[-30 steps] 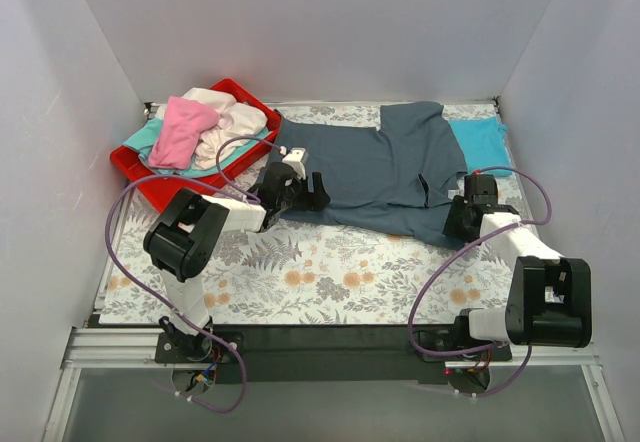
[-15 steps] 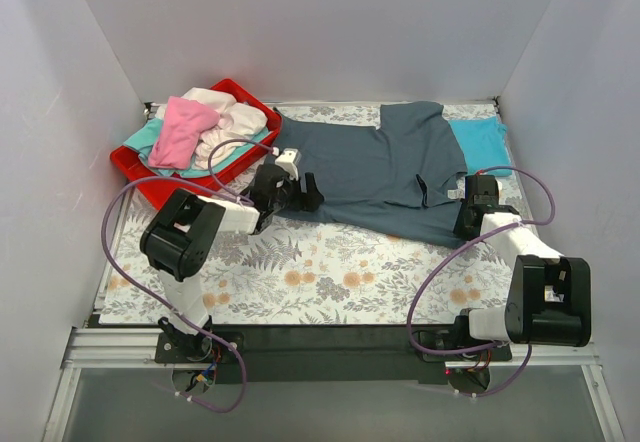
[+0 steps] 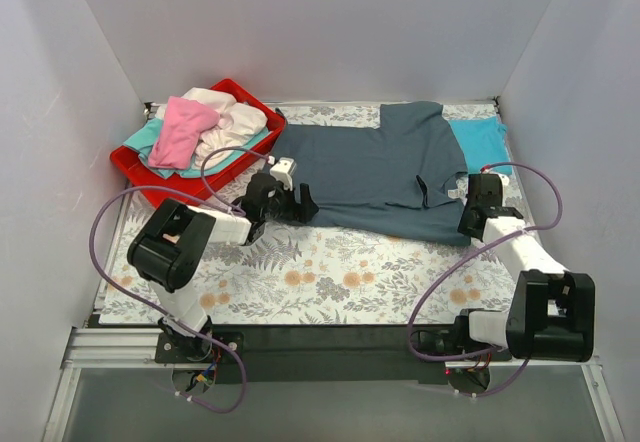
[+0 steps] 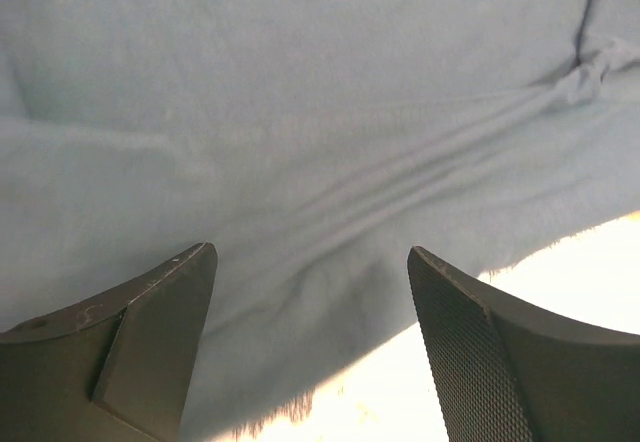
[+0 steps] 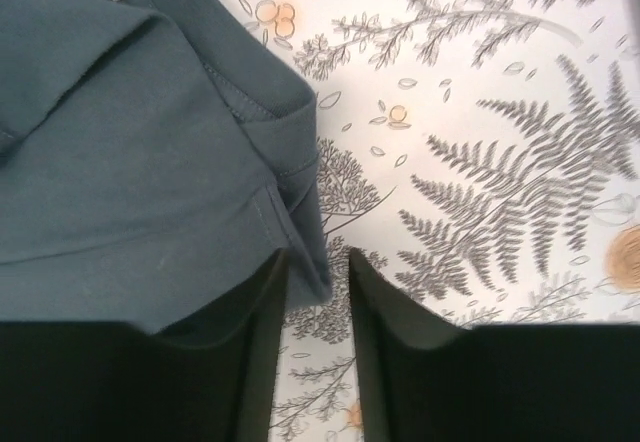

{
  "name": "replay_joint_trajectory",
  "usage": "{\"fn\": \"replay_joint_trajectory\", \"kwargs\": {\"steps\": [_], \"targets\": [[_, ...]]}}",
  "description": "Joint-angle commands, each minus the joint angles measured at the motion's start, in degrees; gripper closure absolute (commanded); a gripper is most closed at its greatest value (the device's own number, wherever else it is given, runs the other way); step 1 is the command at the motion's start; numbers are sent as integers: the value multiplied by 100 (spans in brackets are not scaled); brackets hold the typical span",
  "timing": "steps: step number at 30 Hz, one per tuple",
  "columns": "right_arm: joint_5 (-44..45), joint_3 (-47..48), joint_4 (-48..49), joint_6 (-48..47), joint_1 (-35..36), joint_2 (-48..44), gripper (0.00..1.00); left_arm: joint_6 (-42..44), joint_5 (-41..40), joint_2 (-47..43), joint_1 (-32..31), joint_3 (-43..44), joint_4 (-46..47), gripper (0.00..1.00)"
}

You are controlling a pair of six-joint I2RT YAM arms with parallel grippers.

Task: Fold and stack the t-shirts
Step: Fold the tshirt

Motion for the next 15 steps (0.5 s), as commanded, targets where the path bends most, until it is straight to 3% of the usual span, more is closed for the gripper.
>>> {"fn": "replay_joint_trajectory", "kwargs": {"steps": [1,3,6,10,15], "targets": [[243,300,30,-96,291,-491,70,-56,-126,-612,64,-240,-115,28],[348,414,-31,-140,538,-606,57,-222,-275,-936,55,-337,-28,28],[577,590,-58,-167,1267,-668,48,-380,-555,-1244,11,-513,175,27],[174,705,310,-114,2014,-292,47,-530,-811,-1351,-16,-461,289,25],[-266,915,1013,-96,2393,552,47,-531,-689,-896,-16,-49,123,25]]}}
